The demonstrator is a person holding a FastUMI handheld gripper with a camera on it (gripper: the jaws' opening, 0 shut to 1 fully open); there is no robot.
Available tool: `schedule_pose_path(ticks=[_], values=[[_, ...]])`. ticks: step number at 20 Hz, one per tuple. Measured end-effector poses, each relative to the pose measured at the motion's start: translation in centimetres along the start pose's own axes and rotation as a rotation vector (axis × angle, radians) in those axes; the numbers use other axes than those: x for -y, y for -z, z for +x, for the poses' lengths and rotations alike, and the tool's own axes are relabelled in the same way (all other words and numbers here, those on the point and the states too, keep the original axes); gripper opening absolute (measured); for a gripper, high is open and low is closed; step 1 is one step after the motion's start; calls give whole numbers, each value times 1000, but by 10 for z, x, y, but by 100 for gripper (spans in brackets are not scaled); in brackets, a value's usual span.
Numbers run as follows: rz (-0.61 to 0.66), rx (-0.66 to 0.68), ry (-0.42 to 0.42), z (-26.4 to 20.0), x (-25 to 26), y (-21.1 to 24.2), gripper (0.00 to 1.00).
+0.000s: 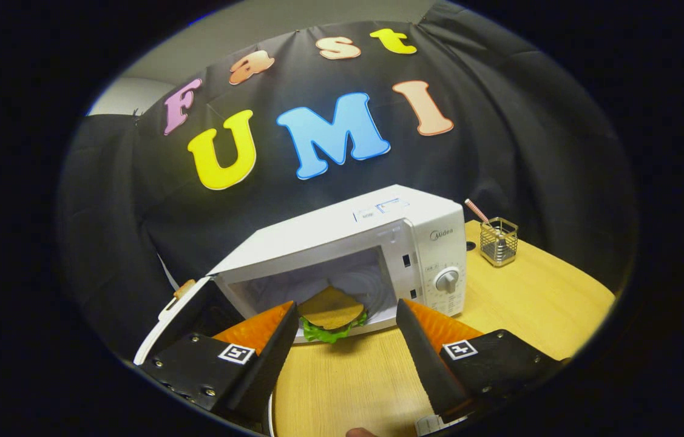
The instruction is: Open the microwave, put the food inside, and close the microwave door.
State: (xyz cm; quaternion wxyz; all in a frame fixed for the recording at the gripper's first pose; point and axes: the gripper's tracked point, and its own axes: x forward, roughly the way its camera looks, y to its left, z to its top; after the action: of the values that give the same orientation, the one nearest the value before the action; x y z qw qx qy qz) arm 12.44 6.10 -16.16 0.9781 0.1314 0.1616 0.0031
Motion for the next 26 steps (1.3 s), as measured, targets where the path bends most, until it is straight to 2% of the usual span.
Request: schedule_pose_path(ticks=[5,12,18,24,26], values=[[-70,86,-50,-57,-13,-41,97],[-187,176,-170,-121,-60,-63,97],[-236,187,-324,-154,-116,-41,97],[-294,135,-486,-167,-169,-5,96],[-304,133,-528,-173,-184,-2,83]])
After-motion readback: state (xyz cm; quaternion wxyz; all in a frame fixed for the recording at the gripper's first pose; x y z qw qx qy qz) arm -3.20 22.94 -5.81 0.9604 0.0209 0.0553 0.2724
